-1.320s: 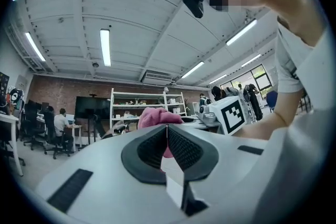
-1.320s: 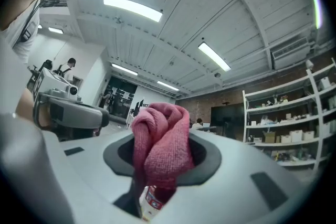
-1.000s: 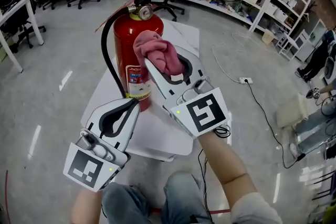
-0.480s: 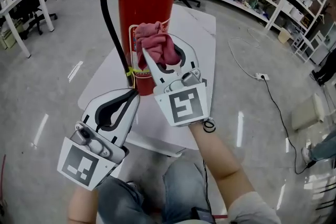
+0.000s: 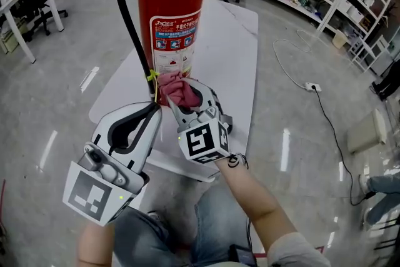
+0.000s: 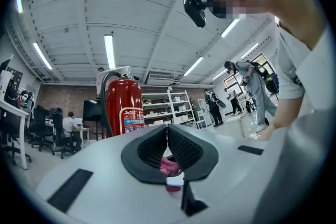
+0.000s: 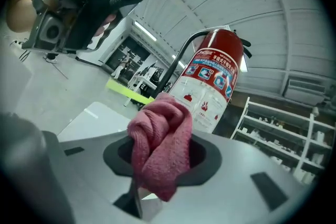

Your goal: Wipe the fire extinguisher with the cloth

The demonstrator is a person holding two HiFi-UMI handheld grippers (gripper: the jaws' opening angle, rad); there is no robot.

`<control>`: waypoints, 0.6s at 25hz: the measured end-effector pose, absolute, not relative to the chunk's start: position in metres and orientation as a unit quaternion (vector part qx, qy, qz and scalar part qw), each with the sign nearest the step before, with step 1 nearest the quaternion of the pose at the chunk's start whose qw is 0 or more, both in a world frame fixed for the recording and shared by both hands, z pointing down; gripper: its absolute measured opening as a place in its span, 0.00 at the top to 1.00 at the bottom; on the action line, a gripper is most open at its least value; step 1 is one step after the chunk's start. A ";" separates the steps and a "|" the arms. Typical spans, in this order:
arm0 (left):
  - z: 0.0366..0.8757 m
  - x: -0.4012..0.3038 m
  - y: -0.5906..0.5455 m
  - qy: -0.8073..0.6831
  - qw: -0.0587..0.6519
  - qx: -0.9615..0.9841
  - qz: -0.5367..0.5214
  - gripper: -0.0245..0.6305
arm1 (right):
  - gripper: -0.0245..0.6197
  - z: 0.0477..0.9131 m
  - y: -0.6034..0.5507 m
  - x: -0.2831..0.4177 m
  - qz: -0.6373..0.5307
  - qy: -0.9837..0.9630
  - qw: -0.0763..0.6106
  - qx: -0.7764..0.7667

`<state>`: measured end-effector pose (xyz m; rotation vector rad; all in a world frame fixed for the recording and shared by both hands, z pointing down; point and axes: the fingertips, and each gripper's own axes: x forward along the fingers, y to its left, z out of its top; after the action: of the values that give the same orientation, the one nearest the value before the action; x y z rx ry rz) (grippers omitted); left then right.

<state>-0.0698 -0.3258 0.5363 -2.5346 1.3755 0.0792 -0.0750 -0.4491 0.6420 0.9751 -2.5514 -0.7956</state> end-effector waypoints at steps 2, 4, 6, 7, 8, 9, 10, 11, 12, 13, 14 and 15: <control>0.537 -0.069 -0.324 0.472 0.129 -0.872 0.023 0.94 | 0.73 0.622 -0.448 -0.074 -0.284 -0.884 0.131 0.346; 0.537 -0.071 -0.322 0.472 0.131 -0.872 0.020 0.94 | 0.73 0.582 -0.447 -0.072 -0.304 -0.878 0.090 0.358; 0.536 -0.072 -0.321 0.472 0.131 -0.872 0.020 0.94 | 0.73 0.531 -0.448 -0.072 -0.318 -0.874 0.043 0.364; 0.535 -0.072 -0.321 0.472 0.130 -0.871 0.021 0.94 | 0.73 0.507 -0.449 -0.073 -0.323 -0.874 0.025 0.363; 0.534 -0.072 -0.320 0.472 0.130 -0.871 0.022 0.94 | 0.73 0.485 -0.450 -0.073 -0.328 -0.873 0.013 0.361; 0.533 -0.073 -0.320 0.473 0.129 -0.871 0.023 0.94 | 0.73 0.465 -0.450 -0.073 -0.330 -0.872 0.002 0.361; 0.532 -0.073 -0.319 0.473 0.129 -0.871 0.023 0.94 | 0.73 0.447 -0.450 -0.073 -0.333 -0.871 -0.006 0.362; 0.531 -0.073 -0.319 0.473 0.131 -0.871 0.023 0.94 | 0.73 0.430 -0.449 -0.073 -0.337 -0.868 -0.015 0.363; 0.529 -0.074 -0.318 0.474 0.135 -0.870 0.025 0.94 | 0.73 0.416 -0.448 -0.073 -0.343 -0.865 -0.024 0.365; 0.525 -0.074 -0.316 0.474 0.141 -0.869 0.029 0.94 | 0.73 0.404 -0.446 -0.073 -0.346 -0.863 -0.031 0.367; 0.522 -0.074 -0.316 0.475 0.147 -0.867 0.034 0.94 | 0.73 0.397 -0.445 -0.073 -0.346 -0.863 -0.037 0.367; 0.521 -0.075 -0.315 0.476 0.147 -0.866 0.035 0.94 | 0.73 0.395 -0.444 -0.073 -0.344 -0.863 -0.041 0.367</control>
<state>-0.0748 -0.3152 0.5215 -2.4933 1.3689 0.1002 -0.0735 -0.4439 0.3953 1.1830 -2.7845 -1.1111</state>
